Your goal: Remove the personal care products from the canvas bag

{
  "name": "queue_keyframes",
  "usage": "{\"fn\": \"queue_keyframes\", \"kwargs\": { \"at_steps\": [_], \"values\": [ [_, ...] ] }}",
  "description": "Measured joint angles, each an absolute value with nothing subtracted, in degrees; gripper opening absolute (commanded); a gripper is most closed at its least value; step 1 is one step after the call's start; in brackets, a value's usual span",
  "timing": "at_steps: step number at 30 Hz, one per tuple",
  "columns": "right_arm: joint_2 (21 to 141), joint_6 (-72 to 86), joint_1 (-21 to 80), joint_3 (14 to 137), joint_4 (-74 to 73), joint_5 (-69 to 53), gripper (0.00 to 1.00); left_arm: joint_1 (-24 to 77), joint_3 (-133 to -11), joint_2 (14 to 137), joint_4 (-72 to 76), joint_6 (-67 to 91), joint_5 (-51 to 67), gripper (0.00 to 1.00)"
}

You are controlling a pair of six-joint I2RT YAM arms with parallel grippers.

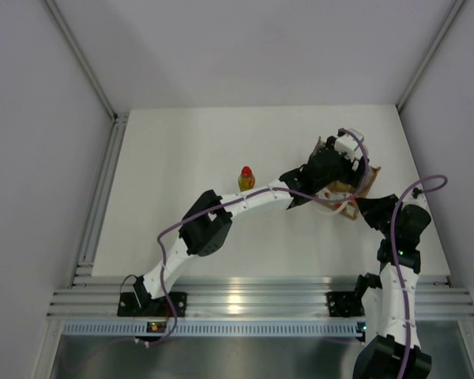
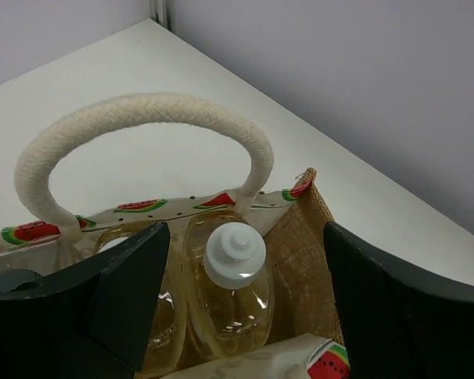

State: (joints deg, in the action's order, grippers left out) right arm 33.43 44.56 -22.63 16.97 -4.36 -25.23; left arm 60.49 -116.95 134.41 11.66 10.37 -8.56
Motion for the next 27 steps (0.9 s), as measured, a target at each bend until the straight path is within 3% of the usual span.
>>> {"fn": "queue_keyframes", "kwargs": {
  "at_steps": [5,27],
  "values": [
    [33.43,44.27,-22.65,16.97,-4.36,-25.32,0.10,60.49,-118.87,136.51,13.41,9.72,-9.32,0.77],
    [33.39,43.46,-22.65,16.97,-4.38,-25.61,0.10,63.46,-117.82,137.53,12.01,8.19,-18.81,0.78]
  ]
}}
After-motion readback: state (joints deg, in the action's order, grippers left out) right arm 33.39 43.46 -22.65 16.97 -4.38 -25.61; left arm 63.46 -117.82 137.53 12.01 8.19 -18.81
